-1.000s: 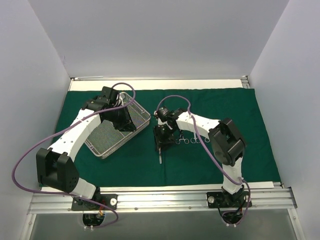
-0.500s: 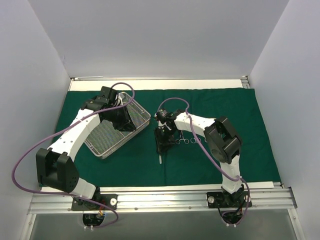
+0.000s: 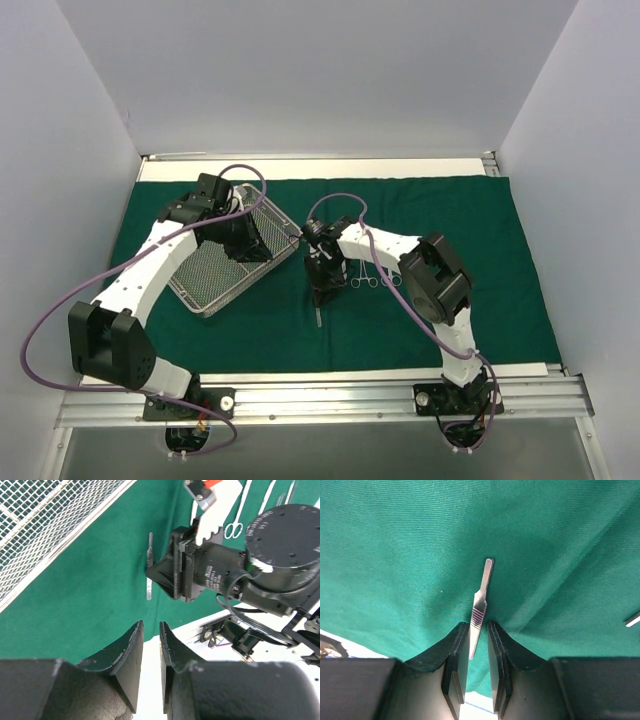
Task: Open and lay out the surgical kit
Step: Pick up the medical item from the surgical kit, then place the medical item in the surgical kit.
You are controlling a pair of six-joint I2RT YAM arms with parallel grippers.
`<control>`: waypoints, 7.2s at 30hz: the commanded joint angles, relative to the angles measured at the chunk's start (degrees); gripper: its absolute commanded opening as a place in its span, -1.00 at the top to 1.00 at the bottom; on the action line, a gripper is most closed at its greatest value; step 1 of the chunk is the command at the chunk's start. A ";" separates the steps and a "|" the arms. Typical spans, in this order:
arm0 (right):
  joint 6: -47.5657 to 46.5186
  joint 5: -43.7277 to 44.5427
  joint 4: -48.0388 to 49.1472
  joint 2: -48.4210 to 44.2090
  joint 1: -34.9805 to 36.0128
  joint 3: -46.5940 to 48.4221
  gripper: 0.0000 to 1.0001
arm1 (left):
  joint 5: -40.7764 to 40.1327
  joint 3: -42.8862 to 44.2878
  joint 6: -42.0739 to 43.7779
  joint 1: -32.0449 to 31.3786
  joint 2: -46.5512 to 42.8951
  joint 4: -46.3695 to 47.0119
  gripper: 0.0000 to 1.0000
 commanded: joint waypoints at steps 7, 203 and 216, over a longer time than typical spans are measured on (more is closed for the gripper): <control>1.92 11.79 -6.13 2.92 2.68 2.22 0.57 | 3.45 -3.63 -1.68 0.95 -5.25 6.08 0.45; -33.79 -9.73 37.19 -38.40 -6.71 -22.99 1.00 | 42.04 -34.50 -46.08 13.96 -29.52 58.16 -0.12; -14.43 -17.47 19.01 -7.54 -16.21 -3.40 1.00 | 41.33 -26.76 -36.84 14.22 -21.43 43.63 -0.09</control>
